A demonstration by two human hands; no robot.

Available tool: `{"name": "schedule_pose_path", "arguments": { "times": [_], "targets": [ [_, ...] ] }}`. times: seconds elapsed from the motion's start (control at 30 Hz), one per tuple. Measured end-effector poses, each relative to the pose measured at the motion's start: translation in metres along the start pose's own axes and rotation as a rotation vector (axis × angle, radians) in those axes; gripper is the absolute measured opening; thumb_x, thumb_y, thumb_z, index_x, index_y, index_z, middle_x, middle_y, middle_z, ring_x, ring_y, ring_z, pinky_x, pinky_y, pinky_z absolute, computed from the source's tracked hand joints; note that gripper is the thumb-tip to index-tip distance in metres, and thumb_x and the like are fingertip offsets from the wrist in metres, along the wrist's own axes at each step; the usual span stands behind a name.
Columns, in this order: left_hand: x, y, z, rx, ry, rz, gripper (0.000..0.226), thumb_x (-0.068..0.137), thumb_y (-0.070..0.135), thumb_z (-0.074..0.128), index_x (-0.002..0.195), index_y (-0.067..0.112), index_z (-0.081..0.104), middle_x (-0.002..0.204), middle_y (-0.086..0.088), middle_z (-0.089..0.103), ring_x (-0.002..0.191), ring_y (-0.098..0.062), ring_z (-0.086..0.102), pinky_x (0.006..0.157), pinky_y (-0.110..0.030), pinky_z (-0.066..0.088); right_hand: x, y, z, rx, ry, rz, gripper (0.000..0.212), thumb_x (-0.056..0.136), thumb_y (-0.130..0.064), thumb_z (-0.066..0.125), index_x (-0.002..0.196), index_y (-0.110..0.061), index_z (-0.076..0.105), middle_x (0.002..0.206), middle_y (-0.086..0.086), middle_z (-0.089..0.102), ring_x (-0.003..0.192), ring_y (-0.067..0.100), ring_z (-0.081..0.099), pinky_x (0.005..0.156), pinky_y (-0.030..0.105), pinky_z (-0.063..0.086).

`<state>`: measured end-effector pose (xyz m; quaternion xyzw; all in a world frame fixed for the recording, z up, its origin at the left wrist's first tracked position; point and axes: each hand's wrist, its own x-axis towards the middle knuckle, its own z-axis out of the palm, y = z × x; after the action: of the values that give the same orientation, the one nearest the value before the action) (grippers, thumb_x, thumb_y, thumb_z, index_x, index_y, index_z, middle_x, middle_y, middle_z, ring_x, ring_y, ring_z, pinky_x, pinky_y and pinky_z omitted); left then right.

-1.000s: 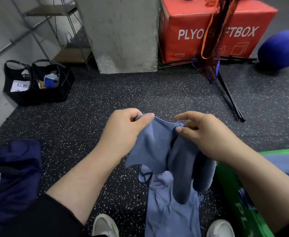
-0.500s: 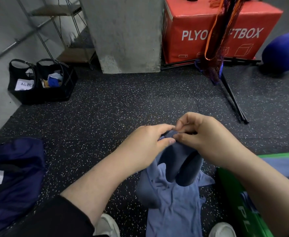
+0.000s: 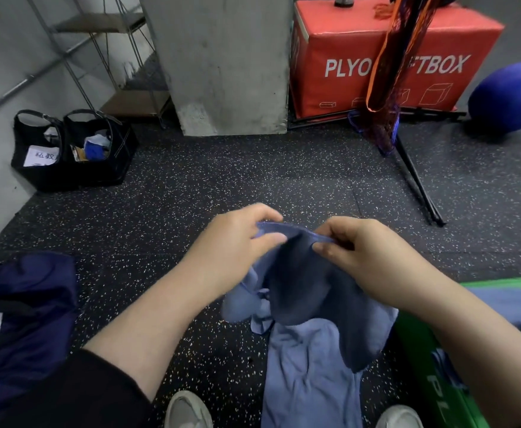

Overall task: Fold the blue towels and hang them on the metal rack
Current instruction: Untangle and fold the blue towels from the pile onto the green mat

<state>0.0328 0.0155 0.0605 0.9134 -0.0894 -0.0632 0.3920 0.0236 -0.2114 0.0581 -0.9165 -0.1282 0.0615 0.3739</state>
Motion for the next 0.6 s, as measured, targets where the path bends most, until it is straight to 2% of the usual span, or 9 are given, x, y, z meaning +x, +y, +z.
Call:
{"name": "schedule_pose_path", "arguments": {
  "times": [0.1, 0.13, 0.2, 0.27, 0.33, 0.37, 0.43, 0.53, 0.6],
  "targets": [
    [-0.004, 0.011, 0.015, 0.008, -0.141, 0.067, 0.037, 0.097, 0.034, 0.067, 0.131, 0.045, 0.060, 0.058, 0.018, 0.057, 0.052, 0.007, 0.050, 0.060, -0.019, 0.040, 0.001, -0.004, 0.006, 0.012, -0.020, -0.032, 0.011, 0.098, -0.029, 0.062, 0.087, -0.031, 0.065, 0.066, -0.012, 0.060, 0.061, 0.001, 0.050, 0.060, 0.020, 0.041],
    [-0.004, 0.013, 0.017, 0.032, -0.152, 0.078, 0.032, 0.098, 0.034, 0.065, 0.128, 0.044, 0.062, 0.056, 0.023, 0.056, 0.053, 0.010, 0.049, 0.060, -0.017, 0.036, 0.002, -0.005, 0.007, 0.011, -0.025, -0.035, 0.011, 0.099, -0.030, 0.061, 0.090, -0.031, 0.065, 0.067, -0.013, 0.061, 0.061, 0.001, 0.051, 0.059, 0.018, 0.041],
    [-0.001, 0.014, 0.020, 0.074, -0.123, 0.073, 0.005, 0.097, 0.034, 0.065, 0.100, 0.037, 0.068, 0.054, 0.024, 0.053, 0.053, 0.007, 0.047, 0.055, -0.020, 0.032, 0.002, -0.003, 0.010, 0.010, -0.027, -0.023, 0.010, 0.099, -0.032, 0.061, 0.091, -0.030, 0.066, 0.064, -0.015, 0.059, 0.058, 0.000, 0.050, 0.055, 0.017, 0.038],
    [0.002, 0.009, 0.018, 0.085, -0.042, 0.024, 0.015, 0.095, 0.036, 0.068, 0.083, 0.027, 0.066, 0.056, 0.014, 0.057, 0.054, -0.001, 0.048, 0.053, -0.025, 0.034, 0.003, 0.000, 0.009, 0.014, 0.000, 0.006, 0.009, 0.094, -0.033, 0.067, 0.086, -0.029, 0.067, 0.066, -0.015, 0.063, 0.059, -0.001, 0.050, 0.059, 0.021, 0.042],
    [0.008, -0.001, 0.014, 0.076, 0.077, -0.046, 0.019, 0.094, 0.035, 0.069, 0.079, 0.023, 0.065, 0.064, 0.006, 0.064, 0.064, -0.013, 0.059, 0.060, -0.031, 0.043, 0.004, 0.005, 0.005, 0.006, 0.024, 0.052, 0.015, 0.090, -0.036, 0.072, 0.079, -0.028, 0.065, 0.069, -0.011, 0.068, 0.062, 0.001, 0.055, 0.063, 0.027, 0.045],
    [0.009, -0.003, 0.010, 0.081, 0.110, -0.074, 0.018, 0.093, 0.035, 0.070, 0.080, 0.024, 0.067, 0.066, 0.005, 0.065, 0.069, -0.016, 0.062, 0.064, -0.031, 0.045, 0.004, 0.006, 0.003, -0.016, 0.025, 0.074, 0.018, 0.090, -0.037, 0.072, 0.076, -0.029, 0.064, 0.069, -0.009, 0.068, 0.063, 0.002, 0.056, 0.062, 0.027, 0.045],
    [0.009, -0.006, 0.005, 0.066, 0.108, -0.085, 0.007, 0.091, 0.037, 0.072, 0.089, 0.030, 0.071, 0.071, 0.008, 0.066, 0.076, -0.011, 0.064, 0.071, -0.030, 0.050, 0.004, 0.007, 0.001, -0.056, 0.035, 0.086, 0.019, 0.093, -0.036, 0.068, 0.076, -0.029, 0.062, 0.070, -0.008, 0.067, 0.067, 0.006, 0.059, 0.064, 0.027, 0.045],
    [0.001, 0.007, 0.011, 0.001, -0.057, -0.005, 0.029, 0.093, 0.035, 0.072, 0.121, 0.040, 0.069, 0.089, 0.010, 0.073, 0.090, -0.002, 0.067, 0.083, -0.020, 0.051, 0.003, 0.002, 0.004, -0.073, 0.008, 0.057, 0.015, 0.097, -0.035, 0.062, 0.084, -0.028, 0.062, 0.072, -0.006, 0.066, 0.071, 0.010, 0.061, 0.069, 0.030, 0.048],
    [-0.001, 0.012, 0.021, 0.004, -0.086, 0.040, 0.018, 0.094, 0.037, 0.069, 0.112, 0.040, 0.072, 0.091, 0.011, 0.076, 0.093, -0.005, 0.069, 0.087, -0.029, 0.054, 0.002, -0.004, 0.009, -0.077, -0.027, 0.043, 0.013, 0.097, -0.035, 0.060, 0.086, -0.030, 0.064, 0.071, -0.009, 0.065, 0.069, 0.004, 0.059, 0.067, 0.024, 0.047]
  ]
}}
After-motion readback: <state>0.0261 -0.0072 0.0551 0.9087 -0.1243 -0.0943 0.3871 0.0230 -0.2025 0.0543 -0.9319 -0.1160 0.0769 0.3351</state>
